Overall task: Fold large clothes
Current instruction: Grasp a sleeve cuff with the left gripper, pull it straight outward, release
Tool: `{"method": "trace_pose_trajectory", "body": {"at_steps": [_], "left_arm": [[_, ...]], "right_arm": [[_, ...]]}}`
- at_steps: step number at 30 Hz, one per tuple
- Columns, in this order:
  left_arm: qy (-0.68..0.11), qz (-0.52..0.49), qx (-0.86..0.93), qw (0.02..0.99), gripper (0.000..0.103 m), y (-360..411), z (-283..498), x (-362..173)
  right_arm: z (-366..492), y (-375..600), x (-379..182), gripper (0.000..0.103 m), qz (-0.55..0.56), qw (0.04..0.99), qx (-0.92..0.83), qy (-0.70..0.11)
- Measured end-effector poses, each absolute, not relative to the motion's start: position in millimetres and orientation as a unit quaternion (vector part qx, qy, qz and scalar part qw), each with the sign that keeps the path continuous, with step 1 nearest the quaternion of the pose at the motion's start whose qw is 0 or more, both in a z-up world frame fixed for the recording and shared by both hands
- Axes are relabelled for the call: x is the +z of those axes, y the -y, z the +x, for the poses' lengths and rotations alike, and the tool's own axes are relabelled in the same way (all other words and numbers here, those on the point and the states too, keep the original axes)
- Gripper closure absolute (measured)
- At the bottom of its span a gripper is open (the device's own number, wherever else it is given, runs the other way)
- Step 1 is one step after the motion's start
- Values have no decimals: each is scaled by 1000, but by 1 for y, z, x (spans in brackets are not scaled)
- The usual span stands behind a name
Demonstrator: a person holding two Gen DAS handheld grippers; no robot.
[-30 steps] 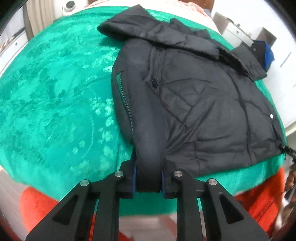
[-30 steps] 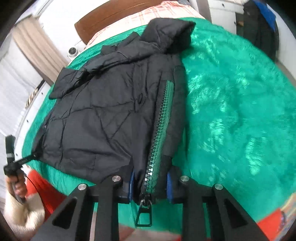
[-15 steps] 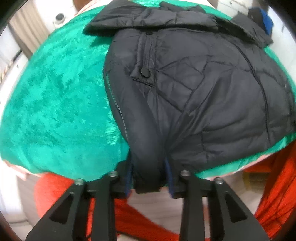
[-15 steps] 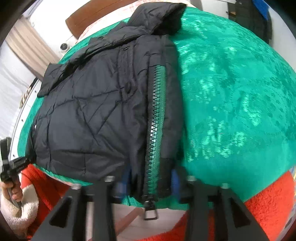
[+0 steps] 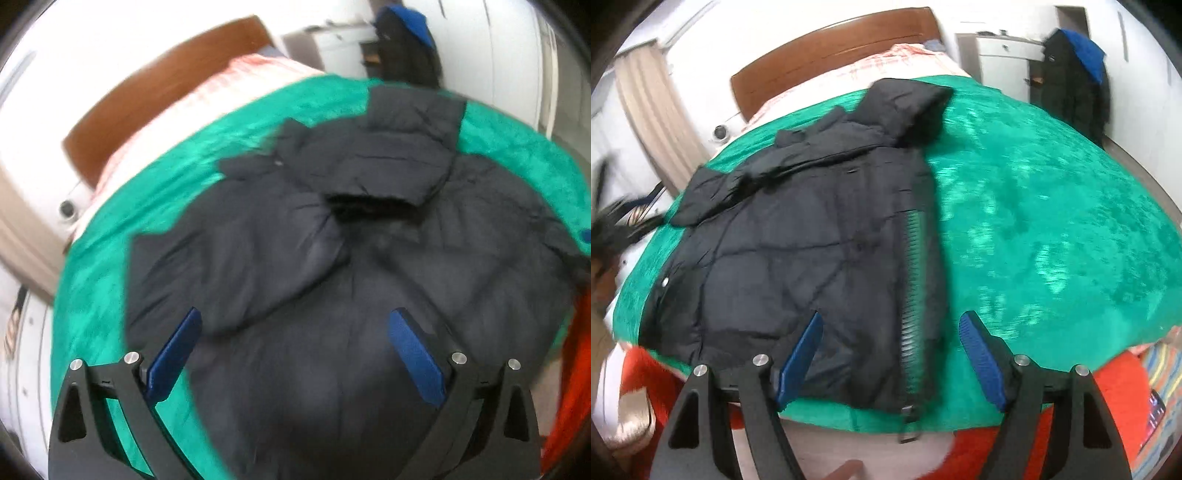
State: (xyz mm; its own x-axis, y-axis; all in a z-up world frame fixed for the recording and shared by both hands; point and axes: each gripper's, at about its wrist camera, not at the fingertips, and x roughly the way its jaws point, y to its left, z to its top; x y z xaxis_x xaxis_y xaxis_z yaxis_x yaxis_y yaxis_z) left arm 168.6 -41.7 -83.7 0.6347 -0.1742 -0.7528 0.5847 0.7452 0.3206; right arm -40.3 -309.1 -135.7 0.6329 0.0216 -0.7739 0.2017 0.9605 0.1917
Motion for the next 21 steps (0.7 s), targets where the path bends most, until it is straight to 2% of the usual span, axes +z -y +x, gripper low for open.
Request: {"method": "trace_pose_trajectory", "body": {"at_steps": [4, 5, 7, 8, 11, 17, 21], "left_arm": [[-406, 315, -167, 842, 3, 84, 234, -150], [-416, 300, -168, 842, 10, 84, 242, -158], [-421, 260, -157, 855, 83, 74, 251, -162], [-419, 248, -142, 862, 91, 68, 253, -157], [-404, 156, -134, 891, 94, 23, 247, -118], [-343, -59, -6, 937, 94, -176, 228, -33], [-332, -113, 159, 923, 94, -299, 224, -42]], "right_arm": [[-51, 287, -144, 27, 103, 896, -33, -430], [-54, 284, -145, 27, 96, 896, -32, -431], [-58, 282, -144, 27, 93, 899, -27, -428], [-61, 283, -141, 27, 95, 902, -26, -420], [-64, 287, -135, 27, 97, 913, -29, -395], [-54, 267, -134, 27, 70, 921, 0, -382], [-46, 251, -138, 27, 48, 921, 23, -387]]}}
